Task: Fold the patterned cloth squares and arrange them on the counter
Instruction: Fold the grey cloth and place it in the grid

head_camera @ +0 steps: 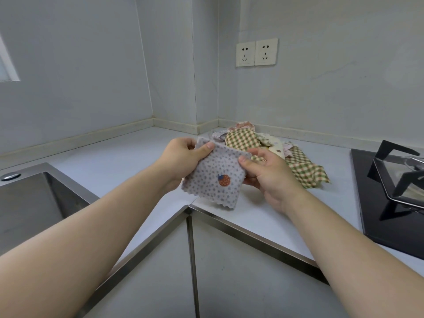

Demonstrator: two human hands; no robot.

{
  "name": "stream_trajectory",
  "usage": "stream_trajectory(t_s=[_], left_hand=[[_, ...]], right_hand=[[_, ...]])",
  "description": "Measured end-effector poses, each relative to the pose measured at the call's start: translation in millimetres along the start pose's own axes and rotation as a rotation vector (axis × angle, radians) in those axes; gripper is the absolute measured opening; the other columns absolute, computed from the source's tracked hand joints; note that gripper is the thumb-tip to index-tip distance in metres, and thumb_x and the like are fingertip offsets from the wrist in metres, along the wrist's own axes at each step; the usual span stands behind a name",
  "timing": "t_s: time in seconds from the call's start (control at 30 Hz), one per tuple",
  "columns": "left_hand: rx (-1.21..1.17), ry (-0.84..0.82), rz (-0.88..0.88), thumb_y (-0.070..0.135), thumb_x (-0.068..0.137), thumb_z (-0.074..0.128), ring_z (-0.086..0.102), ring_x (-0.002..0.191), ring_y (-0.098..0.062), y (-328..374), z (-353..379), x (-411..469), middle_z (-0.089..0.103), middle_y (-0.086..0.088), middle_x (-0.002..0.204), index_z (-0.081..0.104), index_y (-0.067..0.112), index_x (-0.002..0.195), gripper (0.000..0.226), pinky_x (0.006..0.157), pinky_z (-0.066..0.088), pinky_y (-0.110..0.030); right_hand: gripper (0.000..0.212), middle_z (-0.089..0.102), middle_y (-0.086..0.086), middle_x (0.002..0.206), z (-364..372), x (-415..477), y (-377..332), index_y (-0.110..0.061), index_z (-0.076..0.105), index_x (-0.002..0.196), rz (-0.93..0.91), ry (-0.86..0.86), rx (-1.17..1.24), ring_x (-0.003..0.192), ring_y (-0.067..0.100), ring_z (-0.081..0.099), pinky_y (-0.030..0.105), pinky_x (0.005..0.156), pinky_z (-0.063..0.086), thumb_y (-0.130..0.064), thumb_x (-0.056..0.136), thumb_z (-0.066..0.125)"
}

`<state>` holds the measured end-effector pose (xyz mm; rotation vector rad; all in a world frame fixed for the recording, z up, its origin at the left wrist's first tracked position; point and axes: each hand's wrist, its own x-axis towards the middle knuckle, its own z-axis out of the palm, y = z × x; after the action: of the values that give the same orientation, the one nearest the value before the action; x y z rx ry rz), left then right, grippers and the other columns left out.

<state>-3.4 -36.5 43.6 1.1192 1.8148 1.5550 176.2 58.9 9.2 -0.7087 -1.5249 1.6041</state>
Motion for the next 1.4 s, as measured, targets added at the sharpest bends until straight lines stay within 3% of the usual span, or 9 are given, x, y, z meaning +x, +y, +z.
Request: stream_trajectory(t_s=[0.17, 0.33, 0.5, 0.73, 1.07, 1.13, 1.23, 1.3, 1.4], left_hand=[[-0.062, -0.035, 0.054, 0.046, 0.095, 0.065, 0.072, 0.099, -0.025, 4.7, 13.8, -8.2, 0.074, -0.004, 0.103, 0.067, 0.016, 0.107, 0.031, 0.078, 0.059, -0.04], [0.138, 0.174, 0.259, 0.048, 0.095, 0.064, 0.07, 0.081, -0.008, 0.4, 31.7, -22.8, 0.073, 0.006, 0.086, 0.058, 0.025, 0.094, 0.024, 0.065, 0.059, -0.03], [0.161, 0.269, 0.35, 0.048, 0.096, 0.063, 0.065, 0.074, 0.001, -5.6, 40.9, -29.4, 0.07, 0.008, 0.08, 0.056, 0.028, 0.092, 0.021, 0.055, 0.05, -0.017], [-0.135, 0.241, 0.126, 0.046, 0.103, 0.051, 0.068, 0.081, -0.02, -12.9, 46.8, -25.6, 0.07, -0.001, 0.089, 0.063, 0.014, 0.097, 0.034, 0.06, 0.051, -0.034], [0.144, 0.344, 0.288, 0.04, 0.107, 0.044, 0.058, 0.08, -0.002, -13.3, 48.1, -28.3, 0.062, 0.011, 0.091, 0.053, 0.022, 0.103, 0.02, 0.053, 0.038, -0.013], [0.134, 0.333, 0.244, 0.044, 0.106, 0.045, 0.06, 0.083, -0.003, -15.6, 47.8, -28.1, 0.065, 0.007, 0.096, 0.055, 0.02, 0.105, 0.026, 0.059, 0.043, -0.017], [-0.196, 0.187, -0.095, 0.056, 0.099, 0.052, 0.072, 0.091, -0.019, -15.9, 48.1, -27.2, 0.073, -0.004, 0.102, 0.063, 0.014, 0.107, 0.045, 0.077, 0.061, -0.038], [-0.359, 0.086, -0.248, 0.058, 0.096, 0.057, 0.075, 0.09, -0.024, -14.3, 48.6, -29.3, 0.077, -0.006, 0.1, 0.068, 0.013, 0.106, 0.048, 0.077, 0.061, -0.04], [-0.236, 0.144, -0.17, 0.048, 0.1, 0.056, 0.072, 0.093, -0.022, -15.2, 51.3, -28.5, 0.075, -0.005, 0.101, 0.068, 0.013, 0.1, 0.037, 0.079, 0.06, -0.039]], right_hand=[[0.027, 0.078, 0.009, 0.098, 4.2, -5.4, -5.5, -0.009, 0.071, 0.105, 0.144, -0.003, 0.067, 0.086, 0.023, 0.074, 0.036, 0.076, 0.062, -0.032, 0.103, 0.058], [0.04, 0.075, 0.001, 0.097, 4.6, 0.8, -1.3, -0.022, 0.066, 0.105, -0.121, 0.198, -0.241, 0.093, 0.021, 0.072, 0.047, 0.084, 0.061, -0.053, 0.105, 0.041], [0.033, 0.056, -0.017, 0.088, 5.1, -3.6, -1.7, -0.024, 0.054, 0.104, -0.39, 0.31, -0.607, 0.081, -0.005, 0.053, 0.018, 0.066, 0.041, -0.047, 0.108, 0.031], [0.04, 0.059, -0.01, 0.081, 5.7, -4.4, 1.1, -0.018, 0.056, 0.098, -0.441, 0.308, -0.641, 0.075, 0.001, 0.056, 0.022, 0.063, 0.043, -0.049, 0.107, 0.034], [0.048, 0.063, 0.0, 0.08, 6.5, 0.7, 2.9, -0.009, 0.061, 0.092, -0.394, 0.342, -0.651, 0.078, 0.015, 0.059, 0.036, 0.069, 0.046, -0.046, 0.108, 0.034], [0.049, 0.066, 0.002, 0.085, 5.7, 1.9, 4.3, -0.01, 0.062, 0.095, -0.357, 0.315, -0.649, 0.082, 0.018, 0.062, 0.039, 0.073, 0.051, -0.047, 0.108, 0.033], [0.049, 0.068, 0.007, 0.088, 6.0, 2.0, 6.2, -0.009, 0.062, 0.096, -0.338, 0.288, -0.63, 0.085, 0.023, 0.064, 0.044, 0.078, 0.053, -0.047, 0.108, 0.034], [0.049, 0.068, 0.008, 0.089, 7.0, 1.5, 6.0, -0.008, 0.062, 0.097, -0.335, 0.278, -0.627, 0.086, 0.024, 0.064, 0.044, 0.078, 0.053, -0.047, 0.108, 0.035], [0.048, 0.069, 0.005, 0.09, 6.7, 1.9, 6.0, -0.01, 0.064, 0.097, -0.31, 0.261, -0.616, 0.086, 0.021, 0.065, 0.041, 0.078, 0.053, -0.047, 0.108, 0.036]])
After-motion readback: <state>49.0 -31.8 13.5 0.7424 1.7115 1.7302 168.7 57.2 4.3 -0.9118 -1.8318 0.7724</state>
